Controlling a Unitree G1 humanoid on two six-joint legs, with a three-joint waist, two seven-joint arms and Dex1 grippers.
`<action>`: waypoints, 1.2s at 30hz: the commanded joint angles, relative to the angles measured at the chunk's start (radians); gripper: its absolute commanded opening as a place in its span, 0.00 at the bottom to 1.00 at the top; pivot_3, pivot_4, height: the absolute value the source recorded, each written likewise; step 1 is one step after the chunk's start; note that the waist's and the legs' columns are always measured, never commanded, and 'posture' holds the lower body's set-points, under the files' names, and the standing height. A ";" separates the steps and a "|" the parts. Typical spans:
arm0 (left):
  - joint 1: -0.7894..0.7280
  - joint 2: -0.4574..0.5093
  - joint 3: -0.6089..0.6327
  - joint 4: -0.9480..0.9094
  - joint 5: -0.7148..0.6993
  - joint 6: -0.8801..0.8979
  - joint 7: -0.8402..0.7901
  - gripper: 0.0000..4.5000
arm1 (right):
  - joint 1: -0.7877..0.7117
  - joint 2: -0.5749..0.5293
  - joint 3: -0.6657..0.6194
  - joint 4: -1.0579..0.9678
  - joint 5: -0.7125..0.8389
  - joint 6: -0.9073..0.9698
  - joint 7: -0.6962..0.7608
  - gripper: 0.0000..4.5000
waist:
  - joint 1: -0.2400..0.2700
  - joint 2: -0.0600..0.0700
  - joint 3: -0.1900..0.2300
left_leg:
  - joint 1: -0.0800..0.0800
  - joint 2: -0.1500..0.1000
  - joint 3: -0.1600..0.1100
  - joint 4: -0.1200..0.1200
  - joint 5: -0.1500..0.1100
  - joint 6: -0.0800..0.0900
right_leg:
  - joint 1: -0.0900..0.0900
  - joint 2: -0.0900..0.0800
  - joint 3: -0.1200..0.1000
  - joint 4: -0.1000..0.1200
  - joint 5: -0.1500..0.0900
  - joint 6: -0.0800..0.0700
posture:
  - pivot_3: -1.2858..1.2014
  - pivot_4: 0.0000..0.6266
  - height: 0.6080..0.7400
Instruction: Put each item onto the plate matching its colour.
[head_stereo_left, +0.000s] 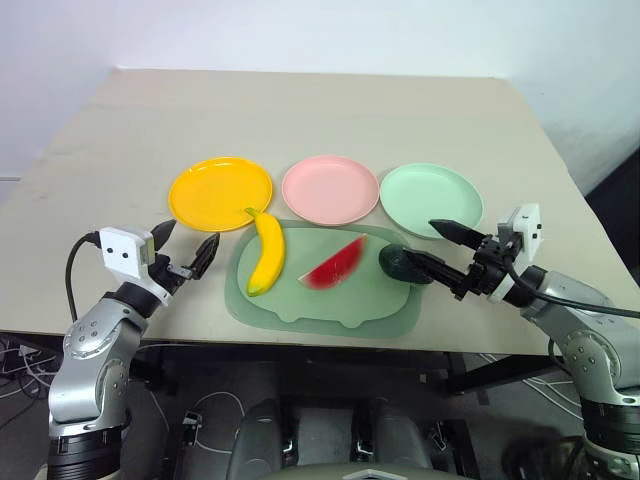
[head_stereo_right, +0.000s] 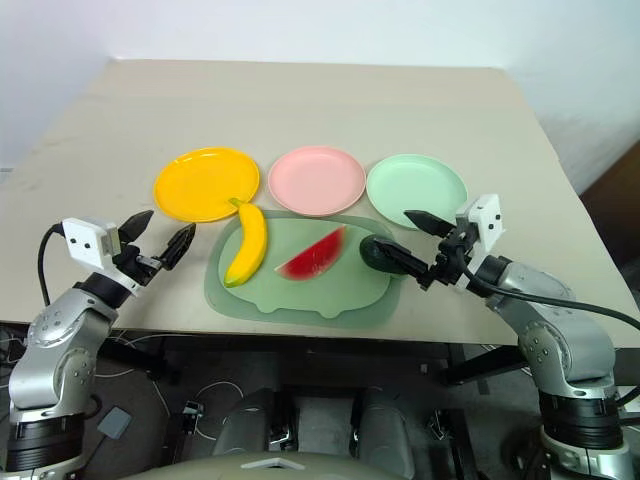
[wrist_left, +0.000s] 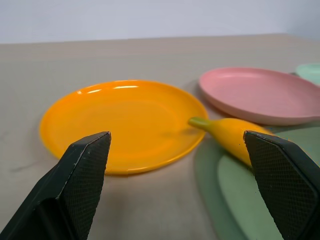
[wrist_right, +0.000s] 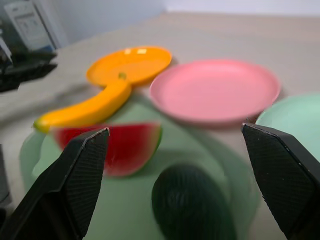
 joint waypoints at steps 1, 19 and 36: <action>-0.005 0.024 -0.002 -0.055 -0.034 0.018 -0.031 0.99 | 0.000 -0.044 -0.008 -0.047 -0.001 0.016 0.015 1.00 | 0.000 0.000 0.000 | 0.000 0.000 0.000 0.000 0.000 0.000 | 0.000 0.000 0.000 0.000 0.000 0.000 | 0.52 0.24 0.66; 0.012 0.160 -0.093 -0.160 -0.147 0.095 -0.290 0.99 | -0.110 -0.091 0.099 0.098 -0.116 -0.055 0.157 1.00 | 0.001 0.000 0.000 | 0.000 0.000 0.000 0.000 0.000 0.000 | 0.000 0.000 0.000 0.000 0.000 0.000 | 0.52 0.24 0.66; -0.046 0.195 -0.150 -0.134 -0.173 0.138 -0.412 0.99 | -0.252 -0.098 0.259 0.336 -0.288 -0.143 0.306 1.00 | -0.001 0.001 0.001 | 0.000 0.000 0.001 0.000 0.003 -0.005 | 0.000 0.000 0.000 0.000 0.000 0.000 | 0.52 0.24 0.66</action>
